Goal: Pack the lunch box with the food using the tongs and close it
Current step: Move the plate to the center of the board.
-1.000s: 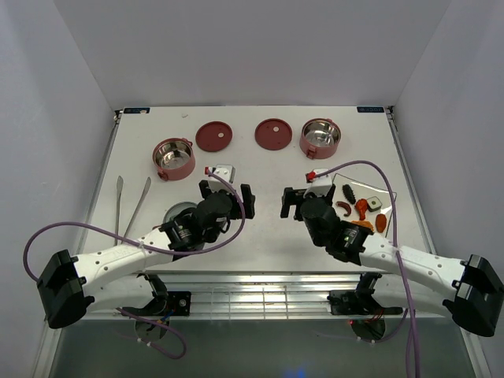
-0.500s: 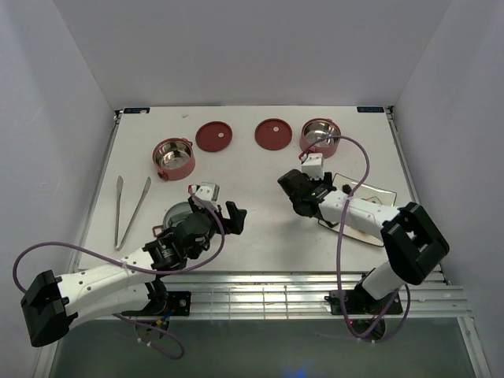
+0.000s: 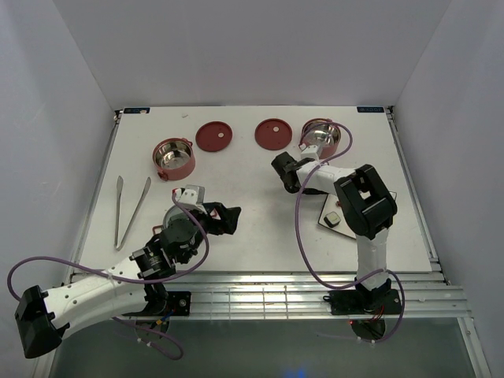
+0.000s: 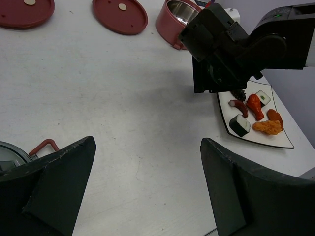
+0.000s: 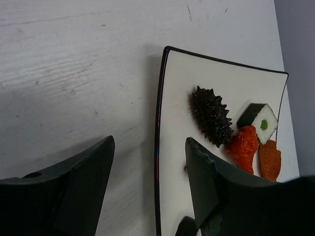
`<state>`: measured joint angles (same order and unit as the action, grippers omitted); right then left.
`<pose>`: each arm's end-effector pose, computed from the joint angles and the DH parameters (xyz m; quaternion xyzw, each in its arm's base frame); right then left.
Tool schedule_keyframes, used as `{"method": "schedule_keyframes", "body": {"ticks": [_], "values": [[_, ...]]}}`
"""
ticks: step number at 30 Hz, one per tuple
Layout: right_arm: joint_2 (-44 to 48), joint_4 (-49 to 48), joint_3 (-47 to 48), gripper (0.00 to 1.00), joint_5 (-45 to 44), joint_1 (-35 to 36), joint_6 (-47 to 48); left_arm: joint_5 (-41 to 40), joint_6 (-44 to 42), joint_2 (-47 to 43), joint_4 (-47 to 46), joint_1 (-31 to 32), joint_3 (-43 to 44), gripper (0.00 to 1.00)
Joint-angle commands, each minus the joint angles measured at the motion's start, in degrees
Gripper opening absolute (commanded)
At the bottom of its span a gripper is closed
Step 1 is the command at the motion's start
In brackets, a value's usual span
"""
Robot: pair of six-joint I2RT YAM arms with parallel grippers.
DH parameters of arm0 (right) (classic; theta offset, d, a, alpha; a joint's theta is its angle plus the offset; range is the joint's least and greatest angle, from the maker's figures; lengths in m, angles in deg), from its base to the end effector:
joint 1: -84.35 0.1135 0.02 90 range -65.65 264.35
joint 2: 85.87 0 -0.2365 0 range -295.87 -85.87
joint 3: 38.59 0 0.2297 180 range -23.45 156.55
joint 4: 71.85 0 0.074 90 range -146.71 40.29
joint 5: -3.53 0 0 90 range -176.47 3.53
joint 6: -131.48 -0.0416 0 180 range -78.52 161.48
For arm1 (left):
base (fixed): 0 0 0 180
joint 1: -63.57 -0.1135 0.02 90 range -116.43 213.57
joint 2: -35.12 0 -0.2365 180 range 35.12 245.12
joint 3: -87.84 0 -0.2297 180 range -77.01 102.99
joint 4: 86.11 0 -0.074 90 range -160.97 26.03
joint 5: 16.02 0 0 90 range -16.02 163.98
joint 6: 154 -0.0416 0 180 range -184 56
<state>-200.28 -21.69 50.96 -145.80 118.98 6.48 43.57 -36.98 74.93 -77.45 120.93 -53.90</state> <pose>0.3090 0.1699 0.1403 0.0673 0.8613 -0.3382 0.3732 0.1127 -0.1369 0.2392 0.0314 0.7586 -0.2666 0.5937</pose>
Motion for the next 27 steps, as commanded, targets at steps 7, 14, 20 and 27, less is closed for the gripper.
{"method": "schedule_keyframes", "body": {"ticks": [7,14,20,27], "values": [[-2.83,3.21,3.02,0.64,-3.69,-2.46,-3.58,0.62,0.13,1.14,-0.72,-0.23,0.09,0.98],[-5.12,3.56,5.13,0.60,-4.04,-2.82,-3.23,-0.08,0.04,2.37,-0.82,-0.23,0.18,0.98],[-5.82,3.82,6.01,0.57,-1.41,-4.92,-3.67,-0.96,-0.04,2.46,-0.72,-0.23,0.18,0.98],[-8.28,7.85,9.52,0.52,-2.19,-5.19,-5.51,-1.05,-0.04,2.29,-0.82,-0.23,0.09,0.98]]}}
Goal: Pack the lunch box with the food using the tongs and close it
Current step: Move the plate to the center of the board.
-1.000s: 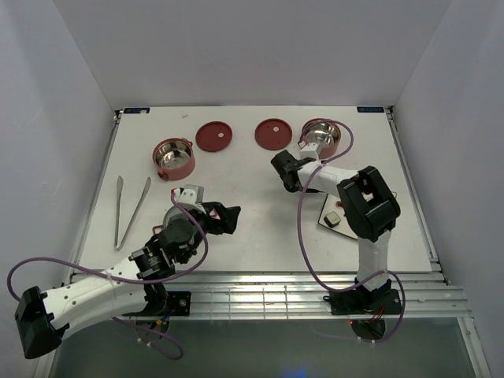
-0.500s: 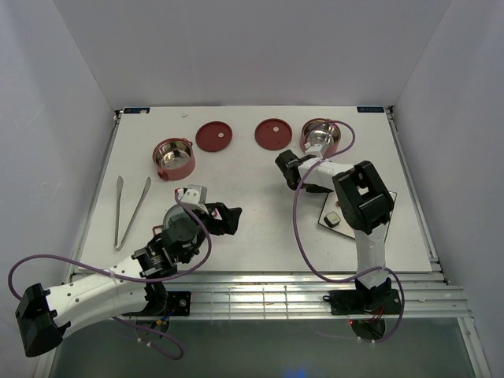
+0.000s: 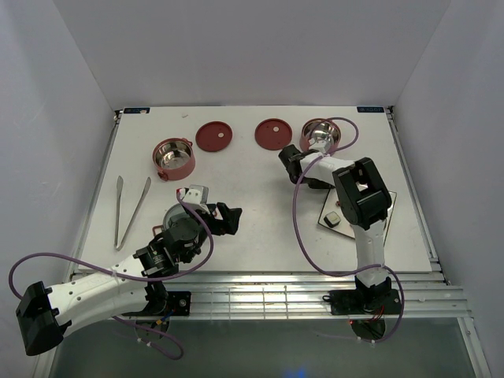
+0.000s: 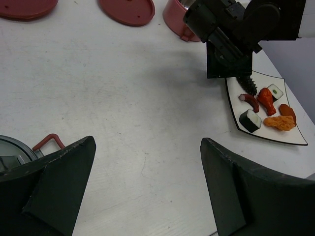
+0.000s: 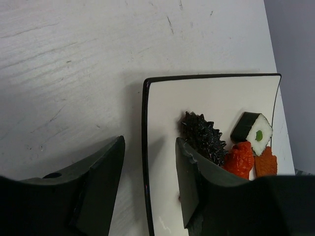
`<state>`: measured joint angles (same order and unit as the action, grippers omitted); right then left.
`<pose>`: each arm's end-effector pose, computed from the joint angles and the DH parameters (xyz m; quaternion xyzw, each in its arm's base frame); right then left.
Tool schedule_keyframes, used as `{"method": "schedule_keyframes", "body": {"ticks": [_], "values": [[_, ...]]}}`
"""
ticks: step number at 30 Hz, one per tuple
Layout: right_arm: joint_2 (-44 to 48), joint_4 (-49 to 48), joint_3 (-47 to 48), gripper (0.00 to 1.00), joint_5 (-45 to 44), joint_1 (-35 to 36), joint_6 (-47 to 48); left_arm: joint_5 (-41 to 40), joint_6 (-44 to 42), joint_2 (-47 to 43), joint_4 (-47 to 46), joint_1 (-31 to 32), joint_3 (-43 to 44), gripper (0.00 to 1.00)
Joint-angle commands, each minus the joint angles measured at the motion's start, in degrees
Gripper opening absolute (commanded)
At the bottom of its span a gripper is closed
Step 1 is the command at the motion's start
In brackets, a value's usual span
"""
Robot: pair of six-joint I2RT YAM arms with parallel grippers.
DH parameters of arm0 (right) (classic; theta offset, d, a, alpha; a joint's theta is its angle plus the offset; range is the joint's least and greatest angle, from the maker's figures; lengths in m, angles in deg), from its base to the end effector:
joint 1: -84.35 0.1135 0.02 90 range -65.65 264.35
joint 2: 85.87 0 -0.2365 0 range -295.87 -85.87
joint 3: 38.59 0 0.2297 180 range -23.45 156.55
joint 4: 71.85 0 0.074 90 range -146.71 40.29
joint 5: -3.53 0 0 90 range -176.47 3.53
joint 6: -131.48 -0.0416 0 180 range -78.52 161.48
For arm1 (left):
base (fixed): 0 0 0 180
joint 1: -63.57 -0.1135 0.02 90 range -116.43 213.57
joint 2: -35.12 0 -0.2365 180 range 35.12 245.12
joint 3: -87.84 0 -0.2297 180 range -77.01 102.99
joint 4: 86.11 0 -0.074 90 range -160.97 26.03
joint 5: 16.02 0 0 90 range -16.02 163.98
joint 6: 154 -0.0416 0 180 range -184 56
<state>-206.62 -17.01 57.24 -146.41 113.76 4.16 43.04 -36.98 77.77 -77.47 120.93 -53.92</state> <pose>0.3366 0.1484 0.1266 0.1040 0.8577 -0.3730 0.3382 0.1161 -0.1417 0.2313 0.0373 0.7717 -0.2480 0.5845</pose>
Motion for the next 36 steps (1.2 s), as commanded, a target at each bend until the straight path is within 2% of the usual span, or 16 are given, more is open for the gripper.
{"method": "schedule_keyframes", "body": {"ticks": [1,8,11,20,24,27,36], "values": [[-2.47,5.19,3.86,0.52,-1.84,0.03,-4.33,-0.53,-0.04,-0.73,-0.71,-0.23,0.11,0.98],[-5.20,8.28,6.77,0.48,-1.84,-0.05,-6.18,-0.53,0.04,-1.96,-0.53,-0.23,-0.06,0.98],[-5.37,8.64,7.03,0.41,-1.84,-0.23,-6.45,-0.44,0.13,-2.49,-0.53,-0.23,-0.24,0.98],[-7.74,12.77,9.84,0.32,-2.20,-0.32,-8.91,-0.35,0.31,-3.19,-0.18,-0.23,-0.24,0.98],[-7.66,12.94,9.84,0.16,-2.20,-0.23,-8.91,-0.26,0.39,-3.89,-0.09,-0.23,-0.42,0.98],[-7.57,12.94,10.11,0.08,-2.63,-0.05,-8.56,-0.44,0.40,-4.16,-0.09,-0.23,-0.42,0.98],[-6.96,10.49,12.83,0.08,-4.57,3.11,-4.52,-0.61,0.57,-4.25,-0.18,-0.23,-0.59,0.98]]}}
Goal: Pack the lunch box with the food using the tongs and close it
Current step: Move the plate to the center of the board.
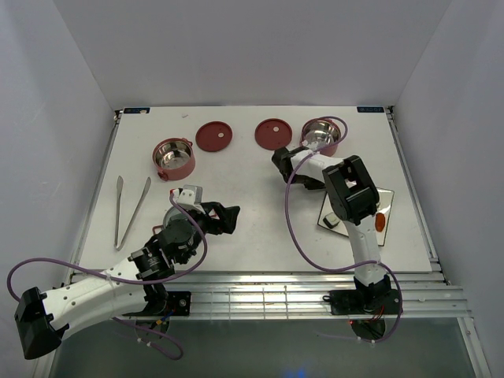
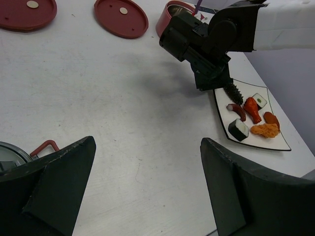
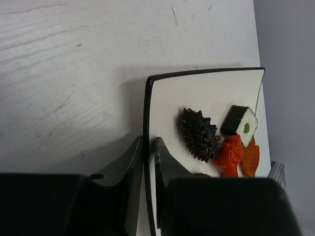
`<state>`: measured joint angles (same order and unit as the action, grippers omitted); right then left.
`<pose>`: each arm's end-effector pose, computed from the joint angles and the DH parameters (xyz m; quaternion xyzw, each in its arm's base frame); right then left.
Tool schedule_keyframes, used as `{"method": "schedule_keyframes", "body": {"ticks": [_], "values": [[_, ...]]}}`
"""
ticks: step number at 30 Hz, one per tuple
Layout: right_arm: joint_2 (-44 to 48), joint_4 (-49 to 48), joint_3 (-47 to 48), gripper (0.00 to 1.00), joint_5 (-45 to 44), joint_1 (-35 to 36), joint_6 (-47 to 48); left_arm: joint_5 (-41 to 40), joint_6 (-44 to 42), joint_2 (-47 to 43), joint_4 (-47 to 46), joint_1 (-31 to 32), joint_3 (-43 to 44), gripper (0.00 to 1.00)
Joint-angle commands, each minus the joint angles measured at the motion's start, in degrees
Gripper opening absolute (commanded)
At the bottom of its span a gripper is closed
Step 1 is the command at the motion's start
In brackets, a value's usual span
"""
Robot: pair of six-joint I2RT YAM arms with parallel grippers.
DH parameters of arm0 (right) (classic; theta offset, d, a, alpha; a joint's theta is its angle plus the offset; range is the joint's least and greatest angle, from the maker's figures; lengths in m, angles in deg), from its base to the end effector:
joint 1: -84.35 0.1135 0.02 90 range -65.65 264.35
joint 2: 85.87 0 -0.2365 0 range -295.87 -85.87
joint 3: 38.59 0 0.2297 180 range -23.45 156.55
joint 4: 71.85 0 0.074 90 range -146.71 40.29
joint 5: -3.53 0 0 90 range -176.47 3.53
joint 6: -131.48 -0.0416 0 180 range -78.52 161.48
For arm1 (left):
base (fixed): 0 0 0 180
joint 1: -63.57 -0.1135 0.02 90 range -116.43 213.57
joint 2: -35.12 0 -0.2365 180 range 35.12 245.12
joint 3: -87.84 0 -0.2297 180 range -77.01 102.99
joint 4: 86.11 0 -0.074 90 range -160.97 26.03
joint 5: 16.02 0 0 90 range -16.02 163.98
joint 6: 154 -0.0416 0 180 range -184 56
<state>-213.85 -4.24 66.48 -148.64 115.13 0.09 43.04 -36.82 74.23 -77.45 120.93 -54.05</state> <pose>0.3421 0.1609 0.1171 0.0768 0.8529 -0.4195 0.3010 0.1120 -0.1352 0.2403 0.0256 0.7558 -0.2673 0.5971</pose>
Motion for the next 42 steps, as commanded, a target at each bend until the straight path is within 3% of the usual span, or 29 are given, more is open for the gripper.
{"method": "schedule_keyframes", "body": {"ticks": [1,6,21,32,39,42], "values": [[0.02,-2.63,4.37,0.08,-2.17,2.26,0.07,-0.70,0.51,-0.70,-0.20,-0.23,-0.46,0.98],[-1.30,-5.44,7.71,0.08,-1.72,4.45,4.11,-1.14,0.51,-0.88,-0.29,-0.23,-0.64,0.98],[-9.74,-3.34,22.03,0.08,1.44,13.68,4.82,-2.20,0.77,-2.02,-0.20,-0.23,-0.90,0.98],[-9.39,-4.57,23.98,0.09,6.27,18.08,3.86,-3.42,0.77,-3.25,-0.29,-0.23,-1.60,0.98],[-2.29,-11.24,18.88,0.44,10.92,17.99,8.33,-5.36,1.38,-0.80,0.23,-0.23,0.06,0.98],[2.19,-16.24,15.64,0.54,14.70,17.91,12.19,-5.19,2.87,0.70,2.34,-0.23,2.61,0.98]]}}
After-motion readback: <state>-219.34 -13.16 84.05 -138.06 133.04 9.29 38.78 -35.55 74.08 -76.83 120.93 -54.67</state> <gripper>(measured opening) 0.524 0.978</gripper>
